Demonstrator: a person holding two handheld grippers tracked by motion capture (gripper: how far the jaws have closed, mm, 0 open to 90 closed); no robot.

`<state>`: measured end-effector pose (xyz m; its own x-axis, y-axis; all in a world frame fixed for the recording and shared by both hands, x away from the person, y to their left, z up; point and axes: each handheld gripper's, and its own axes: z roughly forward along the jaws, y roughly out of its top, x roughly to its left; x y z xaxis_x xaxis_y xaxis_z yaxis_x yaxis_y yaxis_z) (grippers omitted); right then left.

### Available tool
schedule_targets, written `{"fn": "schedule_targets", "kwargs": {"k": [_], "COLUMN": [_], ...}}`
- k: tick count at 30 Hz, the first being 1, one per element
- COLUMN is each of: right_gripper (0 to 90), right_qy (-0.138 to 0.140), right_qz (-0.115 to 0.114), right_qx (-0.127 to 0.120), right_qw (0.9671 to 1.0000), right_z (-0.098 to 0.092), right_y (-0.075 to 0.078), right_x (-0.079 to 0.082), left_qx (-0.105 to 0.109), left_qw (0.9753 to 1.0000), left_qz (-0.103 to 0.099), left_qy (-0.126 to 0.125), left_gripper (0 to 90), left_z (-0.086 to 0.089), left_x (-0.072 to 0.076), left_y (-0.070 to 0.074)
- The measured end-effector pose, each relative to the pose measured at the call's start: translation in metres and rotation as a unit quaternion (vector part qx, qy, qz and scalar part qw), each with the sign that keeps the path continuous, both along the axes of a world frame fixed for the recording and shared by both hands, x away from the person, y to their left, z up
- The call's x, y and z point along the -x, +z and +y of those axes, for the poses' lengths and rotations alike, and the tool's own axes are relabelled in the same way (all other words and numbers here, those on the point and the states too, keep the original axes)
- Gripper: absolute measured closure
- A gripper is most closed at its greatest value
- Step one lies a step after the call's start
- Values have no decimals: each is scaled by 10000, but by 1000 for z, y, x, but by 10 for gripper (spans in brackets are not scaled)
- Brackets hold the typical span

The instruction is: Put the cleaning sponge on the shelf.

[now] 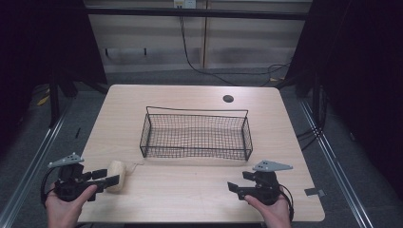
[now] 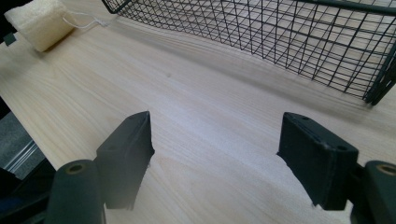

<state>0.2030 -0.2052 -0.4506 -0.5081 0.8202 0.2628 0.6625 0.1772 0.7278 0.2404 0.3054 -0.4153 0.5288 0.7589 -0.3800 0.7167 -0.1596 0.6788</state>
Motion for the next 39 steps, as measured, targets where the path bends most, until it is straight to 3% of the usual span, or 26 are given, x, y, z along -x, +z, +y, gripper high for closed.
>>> {"fn": "schedule_targets", "kwargs": {"k": [3,7,10,15,18,20,22,24,25,26,30,32,33,35,39], "right_gripper": [254,251,251,251,251,251,251,251,251,251,249,249,249,249,249], "right_qy": [0,-1,9,67,114,123,123,136,136,136,166,192,209,225,260], "right_qz": [11,56,81,172,206,217,202,207,226,226,261,270,282,315,308], "right_qx": [8,-12,12,23,24,19,27,27,19,19,4,4,0,-37,-20], "right_qw": [10000,10000,10000,9998,9997,9997,9997,9997,9997,9997,9995,9994,9994,9992,9992], "right_z": [0,1,2,4,6,6,7,7,8,8,8,9,9,10,11], "right_y": [-1,-1,-2,-2,-3,-3,-3,-2,-2,-2,-3,-3,-3,-3,-4], "right_x": [-1,-1,-2,-3,-4,-5,-5,-6,-6,-6,-6,-6,-7,-7,-7], "left_qx": [-85,-371,-564,-609,-849,-882,-1056,-1118,-1194,-1194,-1431,-1502,-1564,-1753,-1876], "left_qw": [10000,9992,9978,9970,9945,9939,9918,9898,9873,9873,9794,9776,9759,9684,9634], "left_qz": [32,151,359,482,603,642,701,876,1049,1049,1410,1465,1515,1764,1914], "left_qy": [14,35,-34,-22,89,136,178,120,40,40,-184,-130,-121,-206,-79], "left_gripper": [311,271,266,225,241,242,242,228,222,222,223,222,218,204,262], "left_z": [0,-1,-2,0,-1,-1,-3,-5,-7,-7,-13,-15,-16,-19,-17], "left_x": [-2,-7,-13,-22,-27,-30,-34,-40,-46,-46,-57,-61,-63,-68,-71], "left_y": [3,8,12,18,26,28,30,30,29,29,24,22,22,19,16]}}
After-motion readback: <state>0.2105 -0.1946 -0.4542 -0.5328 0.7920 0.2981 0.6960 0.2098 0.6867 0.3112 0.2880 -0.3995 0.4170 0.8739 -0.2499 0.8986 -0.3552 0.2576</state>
